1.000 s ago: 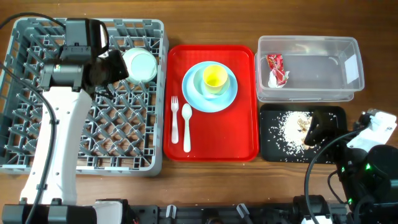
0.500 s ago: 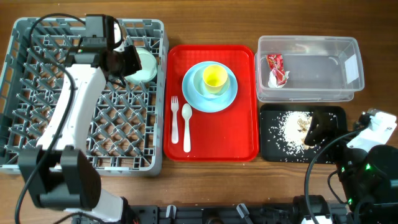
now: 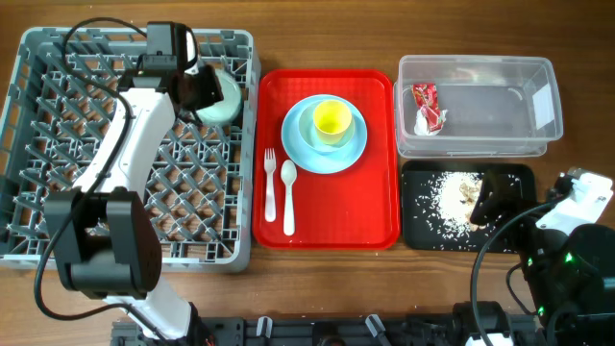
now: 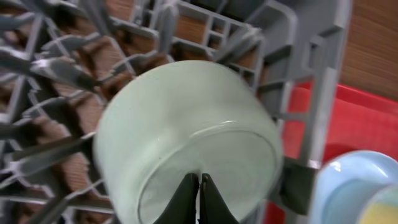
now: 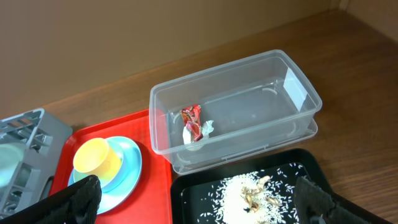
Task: Sort waste into correct bins and load items into the dishwasher rack
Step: 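Lower the bowl into the rack's top right corner, release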
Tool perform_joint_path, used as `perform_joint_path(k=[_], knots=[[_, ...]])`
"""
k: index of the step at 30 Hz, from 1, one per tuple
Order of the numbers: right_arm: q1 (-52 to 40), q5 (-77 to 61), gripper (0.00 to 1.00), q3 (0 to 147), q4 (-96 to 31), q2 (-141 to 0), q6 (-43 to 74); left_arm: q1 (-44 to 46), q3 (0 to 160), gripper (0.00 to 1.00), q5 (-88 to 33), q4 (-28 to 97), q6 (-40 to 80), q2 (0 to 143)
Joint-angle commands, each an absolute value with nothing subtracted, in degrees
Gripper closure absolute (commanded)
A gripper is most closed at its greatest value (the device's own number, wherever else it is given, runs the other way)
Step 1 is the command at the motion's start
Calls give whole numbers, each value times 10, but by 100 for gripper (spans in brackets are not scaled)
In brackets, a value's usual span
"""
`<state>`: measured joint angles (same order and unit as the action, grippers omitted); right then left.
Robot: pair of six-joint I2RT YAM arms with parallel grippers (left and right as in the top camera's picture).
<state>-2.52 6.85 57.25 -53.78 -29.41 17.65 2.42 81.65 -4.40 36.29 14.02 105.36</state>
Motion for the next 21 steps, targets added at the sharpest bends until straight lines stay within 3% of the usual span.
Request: perform_joint_path(k=[1,14,18,20,21], knots=[[-23,63,0,577,-536,-294,166,11,812,96,7,366,141,1060],[-23,63,0,577,-536,-294,166,3,814,96,0,357,142,989],[-23,63,0,577,-536,-294,166,3,814,90,-102,450,158,884],[-23,63,0,577,-536,-294,166,3,814,78,-176,512,174,837],[-23,63,0,577,-536,-294,166,3,814,12,-221,539,174,817]])
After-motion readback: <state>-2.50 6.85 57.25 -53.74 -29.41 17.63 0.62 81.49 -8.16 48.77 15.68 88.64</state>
